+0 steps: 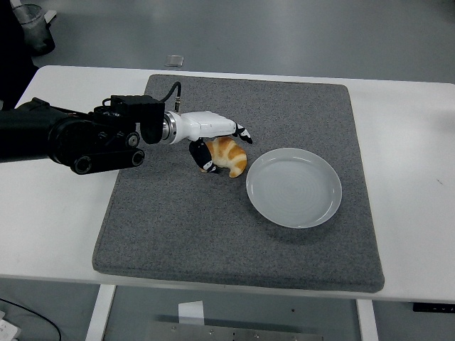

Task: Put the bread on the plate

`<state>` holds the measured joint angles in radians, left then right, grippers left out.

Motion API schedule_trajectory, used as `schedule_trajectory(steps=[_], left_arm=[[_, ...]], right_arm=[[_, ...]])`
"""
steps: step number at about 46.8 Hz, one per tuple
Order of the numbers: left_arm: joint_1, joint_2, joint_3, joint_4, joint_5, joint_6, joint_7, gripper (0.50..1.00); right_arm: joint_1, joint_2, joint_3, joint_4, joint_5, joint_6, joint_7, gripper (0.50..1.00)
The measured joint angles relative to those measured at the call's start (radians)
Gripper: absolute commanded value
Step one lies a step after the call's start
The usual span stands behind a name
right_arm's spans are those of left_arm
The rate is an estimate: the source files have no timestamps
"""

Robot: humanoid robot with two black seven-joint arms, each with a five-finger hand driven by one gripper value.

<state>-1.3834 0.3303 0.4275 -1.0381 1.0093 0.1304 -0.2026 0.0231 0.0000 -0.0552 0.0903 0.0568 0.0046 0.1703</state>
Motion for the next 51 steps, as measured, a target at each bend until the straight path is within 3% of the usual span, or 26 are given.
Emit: schedule_trajectory(steps=[17,32,35,44,49,51], left_arm=[[0.020,-0.014,-0.001,0.021,0.015,0.003,0.000,0.919],[0.021,-0.014,0.000,0.024,0.028,0.003,0.000,0.879],[0.023,-0.014,0.000,0.024,0.035,0.003,0.000,0.832],[0.023,-0.014,0.001,0.024,0.068,0.001,0.000,0.759],[0.030,-0.023,0.001,0.025,0.088,0.002,0.000,0.656],[0.031,-0.025,0.001,0.025,0.093,0.002,0.001,0.562]], right_arm=[[0.000,0.000,0.000,0.000,0.000,0.000,0.000,0.932],[0.000,0.000,0.000,0.000,0.000,0.000,0.000,0.932],[0.000,0.000,0.000,0.000,0.000,0.000,0.000,0.932],[0.000,0.000,0.000,0.000,0.000,0.000,0.000,0.932],[0.000,0.000,0.000,-0.001,0.000,0.000,0.000,0.932],[0.000,0.000,0.000,0.000,0.000,0.000,0.000,0.932]])
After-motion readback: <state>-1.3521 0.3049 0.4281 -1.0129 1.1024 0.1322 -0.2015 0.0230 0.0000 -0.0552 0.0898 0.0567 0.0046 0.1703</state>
